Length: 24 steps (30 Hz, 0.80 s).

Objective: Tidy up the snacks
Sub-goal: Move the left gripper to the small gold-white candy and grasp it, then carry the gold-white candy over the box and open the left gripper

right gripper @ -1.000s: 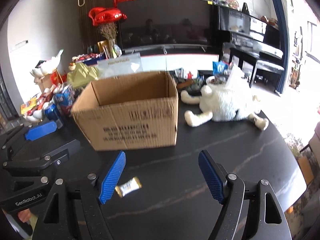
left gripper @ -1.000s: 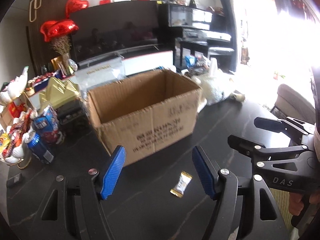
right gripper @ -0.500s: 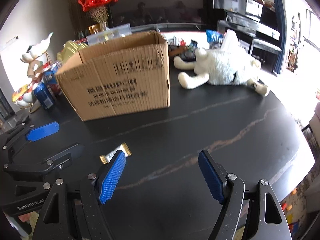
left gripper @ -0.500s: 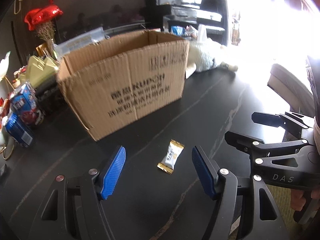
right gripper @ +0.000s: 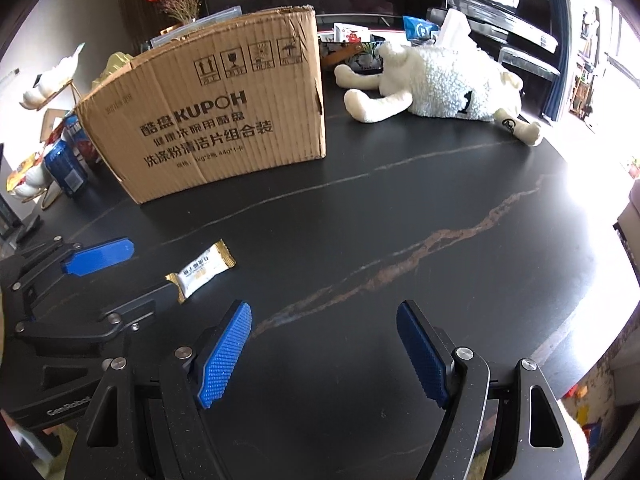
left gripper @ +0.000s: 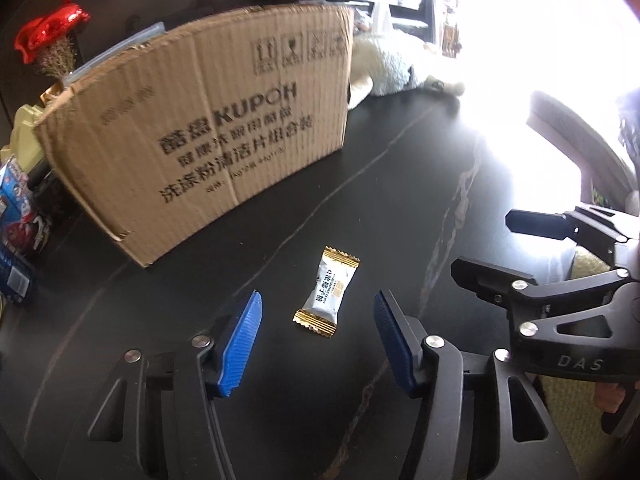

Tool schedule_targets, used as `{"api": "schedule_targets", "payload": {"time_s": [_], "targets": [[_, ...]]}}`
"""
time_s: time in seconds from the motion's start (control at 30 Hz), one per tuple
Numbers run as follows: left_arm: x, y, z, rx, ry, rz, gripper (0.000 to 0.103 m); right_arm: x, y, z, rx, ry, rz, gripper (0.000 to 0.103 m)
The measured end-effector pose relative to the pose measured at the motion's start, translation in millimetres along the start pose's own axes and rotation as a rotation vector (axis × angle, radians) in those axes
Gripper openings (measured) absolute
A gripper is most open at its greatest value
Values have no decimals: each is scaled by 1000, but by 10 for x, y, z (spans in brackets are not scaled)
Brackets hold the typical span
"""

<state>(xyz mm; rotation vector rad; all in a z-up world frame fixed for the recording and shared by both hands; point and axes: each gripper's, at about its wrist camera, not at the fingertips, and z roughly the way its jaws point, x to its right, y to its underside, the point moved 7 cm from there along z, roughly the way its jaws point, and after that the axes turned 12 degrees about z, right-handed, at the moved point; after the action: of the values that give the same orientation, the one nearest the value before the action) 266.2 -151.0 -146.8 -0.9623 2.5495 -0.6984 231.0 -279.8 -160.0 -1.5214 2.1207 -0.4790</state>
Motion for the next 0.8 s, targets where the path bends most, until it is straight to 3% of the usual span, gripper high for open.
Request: {"api": "schedule_targets", "payload": {"time_s": [0.3, 0.63, 0.8], "targets": [[31, -3, 219, -48, 20, 1, 44, 42, 19, 99, -21, 3, 16, 76], [29, -22, 318, -66, 30, -23, 21, 58, 12, 163, -29, 3, 23, 76], [21, -16, 267, -57, 20, -42, 21, 53, 0, 171, -25, 8, 24, 76]]}}
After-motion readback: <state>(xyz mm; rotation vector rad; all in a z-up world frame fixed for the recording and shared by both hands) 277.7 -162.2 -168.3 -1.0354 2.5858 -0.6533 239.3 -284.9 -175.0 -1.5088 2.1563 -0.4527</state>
